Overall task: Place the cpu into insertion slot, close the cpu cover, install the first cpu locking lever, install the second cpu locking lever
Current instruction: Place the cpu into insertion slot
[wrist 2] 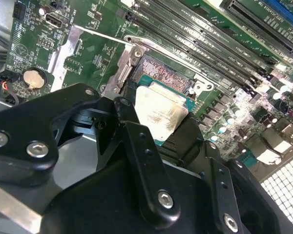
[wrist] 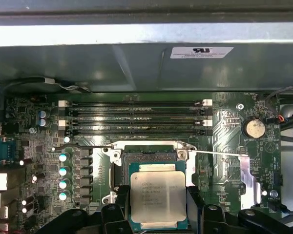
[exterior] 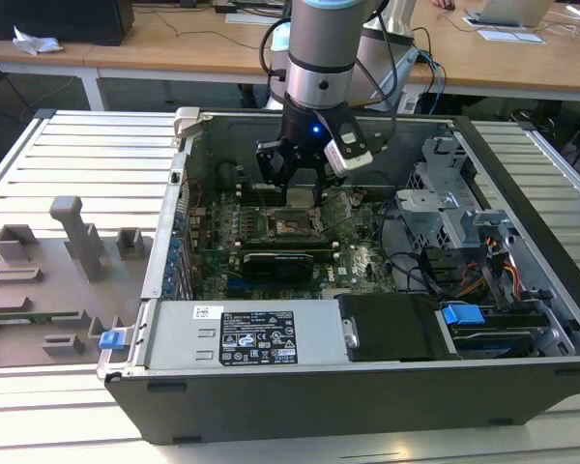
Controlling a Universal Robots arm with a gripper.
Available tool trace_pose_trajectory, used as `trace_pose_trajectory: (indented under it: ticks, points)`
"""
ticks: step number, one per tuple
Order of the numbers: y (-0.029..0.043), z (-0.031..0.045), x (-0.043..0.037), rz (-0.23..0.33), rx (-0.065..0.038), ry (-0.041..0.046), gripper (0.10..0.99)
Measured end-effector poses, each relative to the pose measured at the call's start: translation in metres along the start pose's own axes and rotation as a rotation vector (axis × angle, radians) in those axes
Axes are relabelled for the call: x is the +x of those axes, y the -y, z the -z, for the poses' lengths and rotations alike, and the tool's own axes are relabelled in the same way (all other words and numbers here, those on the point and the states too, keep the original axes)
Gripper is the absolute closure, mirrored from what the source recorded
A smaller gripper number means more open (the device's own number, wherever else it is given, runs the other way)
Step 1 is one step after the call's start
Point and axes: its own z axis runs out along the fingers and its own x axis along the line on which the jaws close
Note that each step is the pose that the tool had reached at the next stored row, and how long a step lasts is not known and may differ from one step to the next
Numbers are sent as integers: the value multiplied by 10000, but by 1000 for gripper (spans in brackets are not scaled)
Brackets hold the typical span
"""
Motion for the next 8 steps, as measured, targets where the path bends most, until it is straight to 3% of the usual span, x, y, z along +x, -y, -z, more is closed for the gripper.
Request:
trace_pose_trajectory:
  ticks: [4, 8]
  points:
    - [0, -1, 0, -33, 4, 3, 541]
    - [0, -1, 0, -429, 47, 14, 541]
